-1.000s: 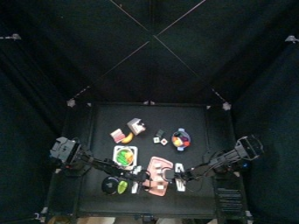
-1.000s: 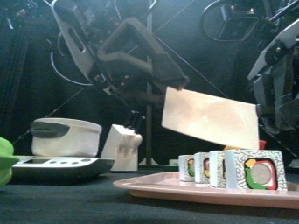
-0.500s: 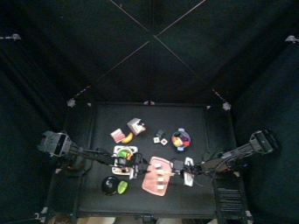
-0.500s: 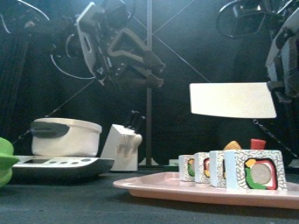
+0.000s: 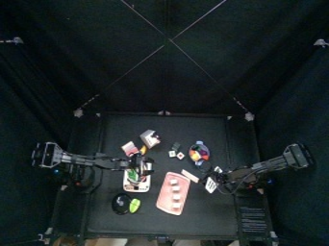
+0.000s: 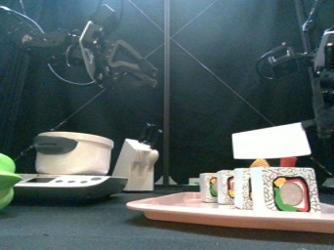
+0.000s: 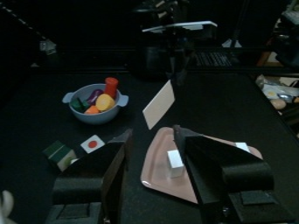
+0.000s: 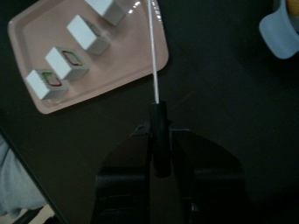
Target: Drop cleaver
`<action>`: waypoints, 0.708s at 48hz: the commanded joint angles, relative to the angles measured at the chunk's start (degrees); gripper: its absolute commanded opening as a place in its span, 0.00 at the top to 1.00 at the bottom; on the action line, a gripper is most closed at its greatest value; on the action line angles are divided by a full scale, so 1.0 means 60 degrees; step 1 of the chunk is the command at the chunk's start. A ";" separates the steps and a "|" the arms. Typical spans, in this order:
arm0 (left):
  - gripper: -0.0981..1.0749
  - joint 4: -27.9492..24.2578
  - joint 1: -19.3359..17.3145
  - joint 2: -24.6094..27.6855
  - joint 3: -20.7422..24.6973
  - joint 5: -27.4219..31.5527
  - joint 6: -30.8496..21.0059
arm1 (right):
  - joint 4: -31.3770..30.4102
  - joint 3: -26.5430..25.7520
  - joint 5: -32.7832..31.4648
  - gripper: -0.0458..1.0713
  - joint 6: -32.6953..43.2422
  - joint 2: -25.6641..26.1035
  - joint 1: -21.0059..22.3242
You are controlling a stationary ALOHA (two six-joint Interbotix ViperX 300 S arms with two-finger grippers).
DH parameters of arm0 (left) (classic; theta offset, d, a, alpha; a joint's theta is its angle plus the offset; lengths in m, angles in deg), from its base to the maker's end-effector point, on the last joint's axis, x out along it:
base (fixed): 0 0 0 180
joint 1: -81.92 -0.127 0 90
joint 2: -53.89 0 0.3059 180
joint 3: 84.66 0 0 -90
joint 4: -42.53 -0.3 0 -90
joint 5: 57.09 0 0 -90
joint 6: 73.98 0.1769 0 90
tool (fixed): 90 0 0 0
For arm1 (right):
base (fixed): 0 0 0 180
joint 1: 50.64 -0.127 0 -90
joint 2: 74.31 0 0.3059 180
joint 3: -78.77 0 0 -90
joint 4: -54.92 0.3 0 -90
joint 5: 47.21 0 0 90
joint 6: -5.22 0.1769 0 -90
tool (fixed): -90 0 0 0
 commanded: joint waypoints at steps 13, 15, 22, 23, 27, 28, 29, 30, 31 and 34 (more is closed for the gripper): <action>0.23 0.0850 -0.0029 -0.1040 -0.1187 -0.0747 0.0000 | -0.0630 0.0190 0.0103 0.60 0.1143 -0.0659 0.0498; 0.23 0.0864 -0.0029 -0.1084 -0.1260 -0.0850 0.0015 | -0.0674 0.0205 0.0117 0.56 0.1216 -0.0776 0.0513; 0.23 0.0850 -0.0015 -0.1260 -0.1392 -0.0908 0.0015 | -0.0806 0.0161 0.0132 0.40 0.1274 -0.1216 0.0527; 0.23 0.0864 -0.0015 -0.1274 -0.1392 -0.0908 0.0015 | -0.0820 0.0146 0.0132 0.38 0.1274 -0.1245 0.0527; 0.23 0.0850 -0.0015 -0.1304 -0.1465 -0.0908 0.0015 | -0.0864 0.0073 0.0132 0.31 0.1274 -0.1392 0.0557; 0.23 0.0850 -0.0015 -0.1318 -0.1479 -0.0908 0.0015 | -0.0864 0.0059 0.0132 0.30 0.1274 -0.1421 0.0557; 0.23 0.0850 -0.0015 -0.1304 -0.1479 -0.0908 0.0015 | -0.0879 0.0029 0.0117 0.28 0.1274 -0.1436 0.0571; 0.23 0.0850 -0.0015 -0.1318 -0.1479 -0.0908 0.0015 | -0.0879 0.0015 0.0117 0.27 0.1274 -0.1450 0.0571; 0.23 0.0850 -0.0015 -0.1318 -0.1494 -0.0908 0.0015 | -0.0894 0.0000 0.0117 0.26 0.1274 -0.1465 0.0571; 0.23 0.0850 -0.0015 -0.1318 -0.1494 -0.0923 0.0015 | -0.0923 -0.0073 0.0103 0.24 0.1245 -0.1494 0.0571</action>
